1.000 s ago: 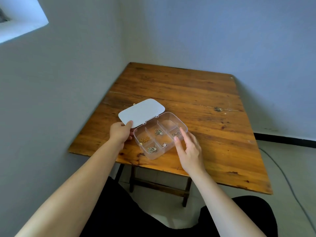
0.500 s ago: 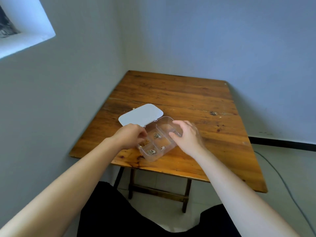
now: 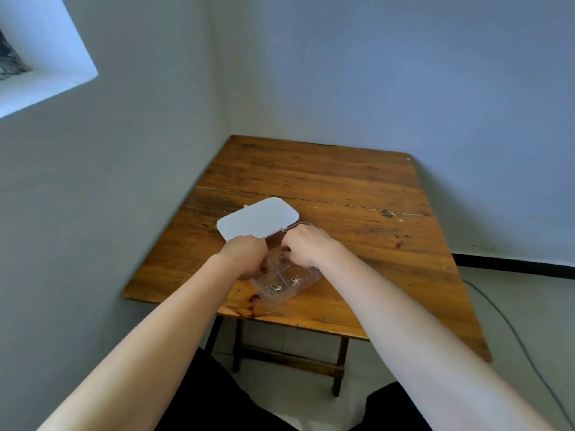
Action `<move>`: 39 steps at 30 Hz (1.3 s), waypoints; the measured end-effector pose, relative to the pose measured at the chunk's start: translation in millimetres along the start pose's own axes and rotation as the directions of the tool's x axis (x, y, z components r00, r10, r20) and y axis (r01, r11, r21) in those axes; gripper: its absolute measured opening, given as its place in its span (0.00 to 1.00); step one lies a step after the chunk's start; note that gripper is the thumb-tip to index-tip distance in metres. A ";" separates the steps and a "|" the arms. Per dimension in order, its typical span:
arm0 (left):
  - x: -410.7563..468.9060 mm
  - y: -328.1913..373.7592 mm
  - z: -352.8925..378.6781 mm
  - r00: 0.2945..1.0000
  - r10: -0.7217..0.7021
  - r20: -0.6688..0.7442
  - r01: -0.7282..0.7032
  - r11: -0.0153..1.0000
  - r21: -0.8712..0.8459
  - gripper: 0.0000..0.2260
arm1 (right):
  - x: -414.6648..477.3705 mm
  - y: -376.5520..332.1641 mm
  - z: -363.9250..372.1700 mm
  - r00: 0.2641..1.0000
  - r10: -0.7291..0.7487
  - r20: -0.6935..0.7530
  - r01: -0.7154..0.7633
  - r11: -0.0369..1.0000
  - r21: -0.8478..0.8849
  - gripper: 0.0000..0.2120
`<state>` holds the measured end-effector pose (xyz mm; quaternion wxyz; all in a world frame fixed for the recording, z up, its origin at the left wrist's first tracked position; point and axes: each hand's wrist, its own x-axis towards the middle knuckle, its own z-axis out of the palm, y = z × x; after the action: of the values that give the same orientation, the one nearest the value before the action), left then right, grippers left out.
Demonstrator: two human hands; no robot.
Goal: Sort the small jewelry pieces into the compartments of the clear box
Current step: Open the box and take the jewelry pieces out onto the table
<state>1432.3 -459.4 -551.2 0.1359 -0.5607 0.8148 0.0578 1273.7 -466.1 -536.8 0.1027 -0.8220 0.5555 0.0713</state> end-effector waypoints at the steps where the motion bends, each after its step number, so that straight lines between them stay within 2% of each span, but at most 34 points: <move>1: -0.1 -0.8 0.7 1.000 -0.005 -0.009 0.005 1.000 -0.012 0.09 | 2.2 -2.6 -0.1 1.000 0.027 -0.002 -0.027 1.000 -0.002 0.08; 7: -3.2 0.8 3.4 0.996 -0.015 -0.091 0.014 1.000 -0.014 0.07 | 11.8 -13.3 3.6 0.972 0.233 -0.023 -0.227 0.961 0.161 0.08; 11: -5.6 4.2 6.6 0.991 -0.031 -0.131 0.027 0.999 -0.035 0.07 | 12.8 -10.7 7.8 0.965 0.262 -0.020 -0.250 0.941 0.229 0.10; 16: -10.1 -4.0 7.1 0.985 -0.024 -0.169 -0.013 0.976 -0.216 0.07 | 8.8 -4.0 12.3 0.956 0.292 0.000 -0.269 0.880 0.392 0.14; 19: -17.3 -10.7 7.3 0.958 -0.060 -0.281 -0.049 0.930 -0.365 0.06 | 3.4 6.1 8.5 0.946 0.316 -0.067 -0.229 0.804 0.549 0.12; 23: -23.3 -17.8 -2.1 0.882 -0.221 -0.417 -0.064 0.820 -0.569 0.03 | -9.1 20.5 -9.3 0.915 0.360 -0.184 -0.150 0.724 0.673 0.07; 27: -27.3 -22.6 -28.9 0.850 -0.363 -0.383 -0.089 0.617 -0.782 0.03 | -24.2 35.3 -34.7 0.881 0.374 -0.289 -0.057 0.691 0.720 0.06; 34: -28.0 -9.0 -89.7 0.822 -0.417 -0.388 -0.263 0.327 -0.908 0.03 | -64.8 67.9 -84.2 0.825 0.438 -0.355 0.139 0.453 0.881 0.04; 37: -25.7 3.3 -110.4 0.832 -0.404 -0.381 -0.351 0.150 -0.924 0.04 | -87.0 82.0 -99.6 0.781 0.473 -0.407 0.211 0.414 0.886 0.05; 39: -20.6 14.1 -121.7 0.834 -0.390 -0.390 -0.396 0.067 -0.916 0.05 | -102.7 92.4 -105.0 0.756 0.500 -0.422 0.230 0.400 0.887 0.05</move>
<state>1407.0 -465.7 -429.7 -0.5262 -0.4841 0.5479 0.4342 1150.1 -433.3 -419.6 0.3288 -0.5487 0.5710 -0.5145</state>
